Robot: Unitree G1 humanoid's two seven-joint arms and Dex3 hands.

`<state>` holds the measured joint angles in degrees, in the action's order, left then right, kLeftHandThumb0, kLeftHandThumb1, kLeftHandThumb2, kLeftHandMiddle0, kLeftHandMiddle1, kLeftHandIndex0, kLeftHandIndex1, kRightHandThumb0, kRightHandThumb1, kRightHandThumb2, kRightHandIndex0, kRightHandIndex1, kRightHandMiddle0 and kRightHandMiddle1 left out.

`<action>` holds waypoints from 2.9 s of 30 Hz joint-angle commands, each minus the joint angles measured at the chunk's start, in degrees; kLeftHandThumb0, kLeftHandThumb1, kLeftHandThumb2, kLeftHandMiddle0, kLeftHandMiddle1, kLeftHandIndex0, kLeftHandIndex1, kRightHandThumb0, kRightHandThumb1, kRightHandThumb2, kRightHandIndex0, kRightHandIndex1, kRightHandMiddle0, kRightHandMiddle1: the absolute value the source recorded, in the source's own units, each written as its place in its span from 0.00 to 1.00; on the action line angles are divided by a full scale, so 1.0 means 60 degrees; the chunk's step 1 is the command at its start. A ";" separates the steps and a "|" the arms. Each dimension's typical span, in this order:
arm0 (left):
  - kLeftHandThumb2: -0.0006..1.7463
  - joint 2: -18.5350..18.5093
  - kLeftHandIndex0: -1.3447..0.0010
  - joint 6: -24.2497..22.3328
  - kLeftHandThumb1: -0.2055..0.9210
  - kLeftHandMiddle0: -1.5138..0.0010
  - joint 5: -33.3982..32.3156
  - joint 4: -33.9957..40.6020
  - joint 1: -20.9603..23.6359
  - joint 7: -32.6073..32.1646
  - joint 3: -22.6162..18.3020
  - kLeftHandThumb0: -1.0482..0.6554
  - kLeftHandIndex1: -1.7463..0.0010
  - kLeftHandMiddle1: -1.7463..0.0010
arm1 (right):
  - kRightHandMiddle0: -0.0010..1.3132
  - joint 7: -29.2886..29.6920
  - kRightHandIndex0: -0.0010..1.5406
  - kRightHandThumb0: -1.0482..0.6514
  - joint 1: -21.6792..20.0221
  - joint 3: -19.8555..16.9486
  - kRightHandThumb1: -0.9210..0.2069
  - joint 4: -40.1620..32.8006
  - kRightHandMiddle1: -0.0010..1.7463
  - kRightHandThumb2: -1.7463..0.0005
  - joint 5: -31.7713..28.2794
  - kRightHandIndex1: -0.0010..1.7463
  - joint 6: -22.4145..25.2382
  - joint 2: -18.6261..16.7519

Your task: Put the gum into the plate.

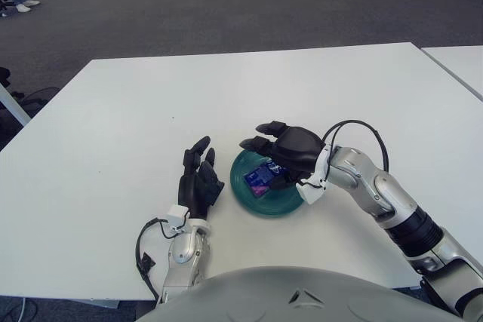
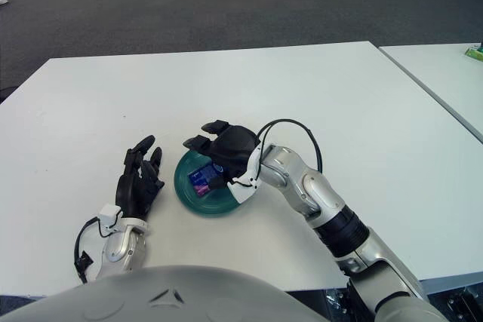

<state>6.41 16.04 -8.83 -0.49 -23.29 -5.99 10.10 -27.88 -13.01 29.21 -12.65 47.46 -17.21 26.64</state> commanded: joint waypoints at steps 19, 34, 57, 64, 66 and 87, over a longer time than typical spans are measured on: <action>0.59 0.0424 1.00 -0.0570 1.00 0.81 0.0166 0.0527 -0.0558 -0.0134 0.0449 0.16 0.51 0.99 | 0.00 0.2298 0.00 0.00 0.2980 -0.2359 0.00 -0.0145 0.00 0.55 -0.4043 0.00 0.2220 -0.2612; 0.59 0.0341 1.00 -0.0988 1.00 0.83 0.0308 0.1058 -0.0823 -0.0125 0.0528 0.11 0.60 1.00 | 0.00 0.4407 0.12 0.04 0.3765 -0.4133 0.00 0.1953 0.19 0.49 -0.7484 0.00 0.0868 -0.4990; 0.58 0.0182 1.00 -0.1069 1.00 0.84 0.0467 0.1315 -0.1016 0.0092 0.0473 0.10 0.65 1.00 | 0.00 0.5229 0.14 0.11 0.4193 -0.4958 0.00 0.1568 0.22 0.41 -0.7502 0.00 0.1749 -0.4897; 0.58 0.0115 1.00 -0.1183 1.00 0.84 0.0518 0.1480 -0.1080 0.0218 0.0471 0.11 0.64 1.00 | 0.00 0.5180 0.11 0.11 0.4794 -0.4778 0.00 0.1411 0.23 0.41 -0.7389 0.00 0.2344 -0.4822; 0.58 0.0104 1.00 -0.1224 1.00 0.85 0.0522 0.1516 -0.1097 0.0242 0.0452 0.11 0.64 1.00 | 0.00 0.5212 0.11 0.12 0.4850 -0.4762 0.00 0.1396 0.23 0.41 -0.7409 0.00 0.2543 -0.4857; 0.60 -0.0150 1.00 -0.1395 1.00 0.87 0.0646 0.1673 -0.1168 0.0574 0.0460 0.12 0.67 1.00 | 0.00 0.5077 0.07 0.15 0.5046 -0.4616 0.00 0.1413 0.16 0.43 -0.7460 0.00 0.3932 -0.4714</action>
<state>6.02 9.17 -5.45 9.24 -29.74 -2.93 13.05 3.23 15.83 1.44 -6.08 3.03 2.07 -1.98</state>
